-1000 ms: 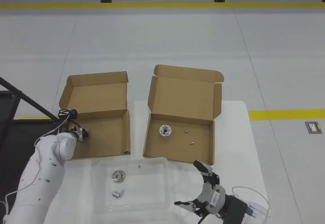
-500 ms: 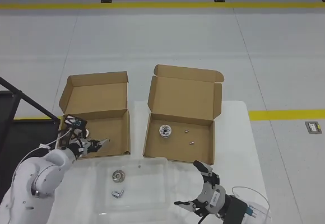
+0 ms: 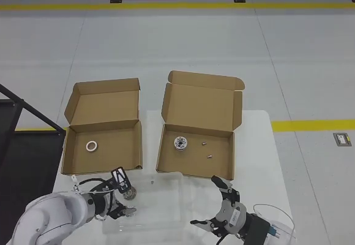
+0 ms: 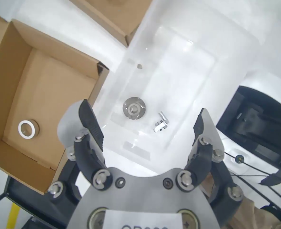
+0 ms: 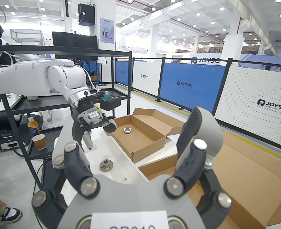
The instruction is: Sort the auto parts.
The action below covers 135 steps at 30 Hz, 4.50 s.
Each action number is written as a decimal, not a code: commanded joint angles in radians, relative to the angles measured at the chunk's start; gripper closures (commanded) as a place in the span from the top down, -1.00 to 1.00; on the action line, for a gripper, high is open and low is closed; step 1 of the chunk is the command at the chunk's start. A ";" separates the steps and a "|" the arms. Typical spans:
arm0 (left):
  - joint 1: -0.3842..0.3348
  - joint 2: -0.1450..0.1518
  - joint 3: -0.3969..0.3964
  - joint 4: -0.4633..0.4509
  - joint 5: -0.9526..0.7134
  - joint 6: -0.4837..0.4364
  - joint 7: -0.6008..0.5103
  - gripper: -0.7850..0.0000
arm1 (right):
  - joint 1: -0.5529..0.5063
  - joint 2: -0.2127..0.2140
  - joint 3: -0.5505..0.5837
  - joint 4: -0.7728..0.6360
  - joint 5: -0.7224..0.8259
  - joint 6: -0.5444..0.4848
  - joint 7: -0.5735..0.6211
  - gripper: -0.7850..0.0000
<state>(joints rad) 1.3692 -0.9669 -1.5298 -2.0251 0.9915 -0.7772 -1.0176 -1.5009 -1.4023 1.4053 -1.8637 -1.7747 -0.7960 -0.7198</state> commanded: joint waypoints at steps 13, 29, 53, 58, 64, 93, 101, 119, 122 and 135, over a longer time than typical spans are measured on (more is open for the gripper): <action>0.004 0.008 0.046 0.034 0.019 -0.008 -0.017 1.00 | 0.000 0.000 0.000 0.000 0.000 0.000 0.000 1.00; -0.159 -0.002 0.251 0.190 0.162 0.192 -0.091 0.69 | 0.000 0.000 0.000 0.000 0.000 0.000 0.000 1.00; -0.326 -0.036 0.416 0.407 0.240 0.275 -0.057 -0.04 | 0.000 0.000 0.000 0.000 0.000 0.000 0.000 1.00; -0.328 -0.038 0.423 0.412 0.245 0.287 -0.071 -0.07 | 0.000 0.000 0.000 0.000 0.000 0.000 0.000 1.00; -0.337 -0.041 0.433 0.429 0.243 0.292 -0.079 -0.12 | 0.000 0.000 0.000 0.000 0.000 0.000 0.000 1.00; -0.056 0.021 0.122 0.043 0.011 0.059 0.054 -1.00 | 0.000 0.000 0.000 0.000 0.000 0.000 0.000 1.00; 0.034 0.051 -0.136 0.097 -0.308 -0.235 0.320 -1.00 | 0.000 0.000 0.000 0.000 0.000 0.000 0.000 1.00; 0.037 0.061 -0.135 0.140 -0.463 -0.208 0.432 -1.00 | 0.000 0.000 0.000 0.000 0.000 0.000 0.000 1.00; 0.013 0.071 -0.127 0.161 -0.644 -0.203 0.417 -1.00 | 0.000 0.000 0.000 0.000 0.000 0.000 0.000 1.00; -0.152 0.142 -0.062 0.269 -1.427 -0.145 0.119 -1.00 | 0.000 0.000 0.000 0.000 0.000 0.000 0.000 1.00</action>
<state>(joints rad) 1.2289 -0.8302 -1.5931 -1.7620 -0.3932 -0.9396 -0.8843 -1.5009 -1.4023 1.4053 -1.8637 -1.7747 -0.7960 -0.7198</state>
